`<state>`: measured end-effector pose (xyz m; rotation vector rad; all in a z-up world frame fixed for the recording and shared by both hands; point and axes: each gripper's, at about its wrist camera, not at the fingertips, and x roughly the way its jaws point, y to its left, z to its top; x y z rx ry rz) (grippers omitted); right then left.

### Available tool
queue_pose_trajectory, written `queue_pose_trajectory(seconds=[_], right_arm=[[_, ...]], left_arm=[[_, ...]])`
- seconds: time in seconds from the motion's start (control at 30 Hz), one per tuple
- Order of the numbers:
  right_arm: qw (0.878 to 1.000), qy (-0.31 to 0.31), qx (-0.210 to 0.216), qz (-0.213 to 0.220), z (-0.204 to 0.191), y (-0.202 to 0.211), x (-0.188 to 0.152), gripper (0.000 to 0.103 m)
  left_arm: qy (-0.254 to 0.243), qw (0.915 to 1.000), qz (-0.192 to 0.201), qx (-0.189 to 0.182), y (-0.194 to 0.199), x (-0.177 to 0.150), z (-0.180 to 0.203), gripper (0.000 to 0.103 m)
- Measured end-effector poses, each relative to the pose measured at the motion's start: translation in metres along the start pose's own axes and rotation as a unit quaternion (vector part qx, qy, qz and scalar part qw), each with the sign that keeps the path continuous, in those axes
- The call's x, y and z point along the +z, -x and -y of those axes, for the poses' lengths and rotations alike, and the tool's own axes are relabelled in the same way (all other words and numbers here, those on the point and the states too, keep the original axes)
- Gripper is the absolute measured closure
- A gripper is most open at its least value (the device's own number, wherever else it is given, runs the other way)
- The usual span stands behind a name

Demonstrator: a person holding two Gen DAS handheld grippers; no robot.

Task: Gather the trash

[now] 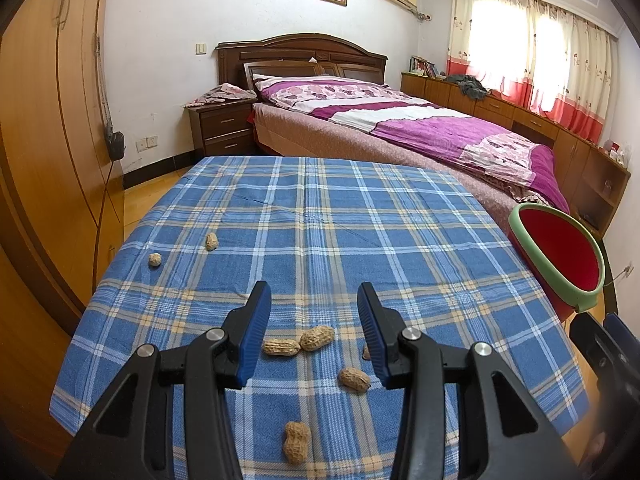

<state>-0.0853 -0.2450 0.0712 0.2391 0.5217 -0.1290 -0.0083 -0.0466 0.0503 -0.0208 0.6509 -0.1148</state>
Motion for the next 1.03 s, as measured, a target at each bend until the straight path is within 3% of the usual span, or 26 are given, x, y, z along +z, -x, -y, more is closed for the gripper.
queue_pose_trajectory(seconds=[1.03], right_arm=[[1.000, 0.000, 0.000, 0.007, 0.0000, 0.0032, 0.0018, 0.003]], left_arm=[[0.002, 0.9998, 0.017, 0.009, 0.0060, 0.0027, -0.0042, 0.058]])
